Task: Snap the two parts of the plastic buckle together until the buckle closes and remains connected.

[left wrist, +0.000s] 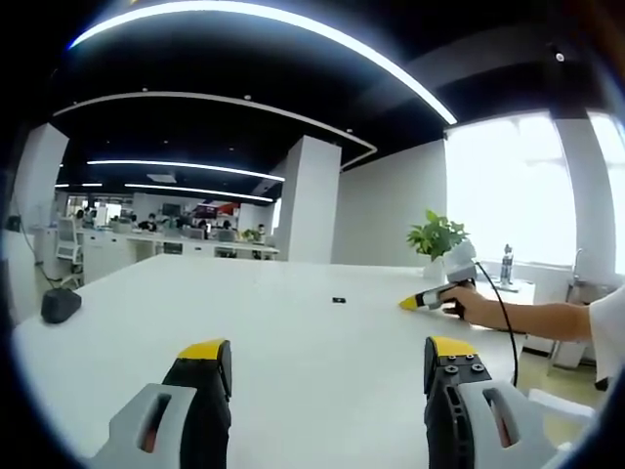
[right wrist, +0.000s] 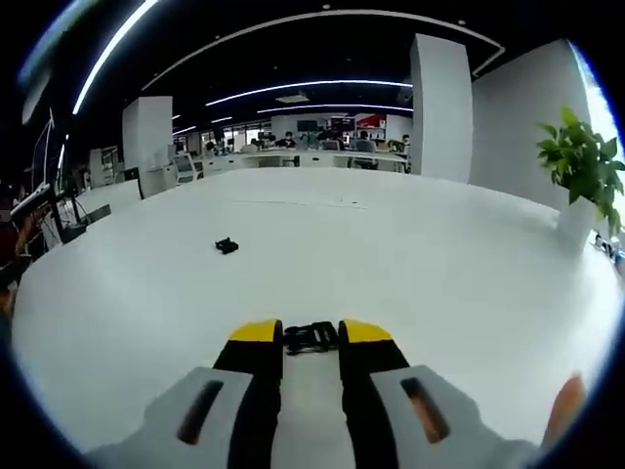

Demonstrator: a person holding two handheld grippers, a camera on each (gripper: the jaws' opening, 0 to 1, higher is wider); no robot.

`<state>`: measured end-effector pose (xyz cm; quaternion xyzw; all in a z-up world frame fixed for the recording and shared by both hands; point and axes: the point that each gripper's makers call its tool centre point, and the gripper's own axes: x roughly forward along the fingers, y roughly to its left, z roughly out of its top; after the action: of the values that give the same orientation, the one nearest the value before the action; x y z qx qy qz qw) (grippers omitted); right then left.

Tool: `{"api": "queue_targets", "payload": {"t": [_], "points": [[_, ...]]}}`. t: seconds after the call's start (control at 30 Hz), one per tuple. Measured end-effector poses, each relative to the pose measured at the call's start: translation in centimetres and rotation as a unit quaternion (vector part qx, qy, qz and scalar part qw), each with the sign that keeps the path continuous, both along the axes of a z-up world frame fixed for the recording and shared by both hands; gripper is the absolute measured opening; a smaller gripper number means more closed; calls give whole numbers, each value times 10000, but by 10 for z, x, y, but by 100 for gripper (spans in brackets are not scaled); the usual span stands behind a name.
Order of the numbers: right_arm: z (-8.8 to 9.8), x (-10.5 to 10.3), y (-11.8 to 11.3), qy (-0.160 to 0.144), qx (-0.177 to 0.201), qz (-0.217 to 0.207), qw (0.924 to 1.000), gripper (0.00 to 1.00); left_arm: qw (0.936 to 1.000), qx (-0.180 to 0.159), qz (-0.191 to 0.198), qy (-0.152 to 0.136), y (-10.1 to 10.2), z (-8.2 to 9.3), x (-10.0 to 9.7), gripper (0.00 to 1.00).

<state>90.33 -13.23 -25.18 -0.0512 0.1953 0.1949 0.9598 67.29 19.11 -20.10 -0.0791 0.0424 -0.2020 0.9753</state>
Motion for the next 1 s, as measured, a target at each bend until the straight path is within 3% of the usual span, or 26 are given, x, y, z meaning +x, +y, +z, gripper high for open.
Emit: {"api": "queue_targets", "payload": {"t": [0.23,0.37,0.43,0.57,0.7,0.8,1.0], "points": [[25,2,-1,-337,425,66,9985,36,10000,-6,5,7,2,-1,0,82],[24,3,15,-221,243,987,9946,32,10000,-13,22,-6,3,0,-1,82],[13,1,24,4,110,1610,9869,38,10000,-12,18,-9,3,0,-1,82],[10,-1,26,67,466,2047,9777,49,10000,3,9,10,2,-1,0,82],[4,-13,29,76,114,2687,9631,48,10000,11,-9,18,0,-1,1,82],[0,-20,29,44,-78,2895,9571,48,10000,37,-26,17,-3,0,0,82],[-2,-19,22,1,-88,2814,9595,45,10000,52,-58,33,-6,-1,1,82]]}}
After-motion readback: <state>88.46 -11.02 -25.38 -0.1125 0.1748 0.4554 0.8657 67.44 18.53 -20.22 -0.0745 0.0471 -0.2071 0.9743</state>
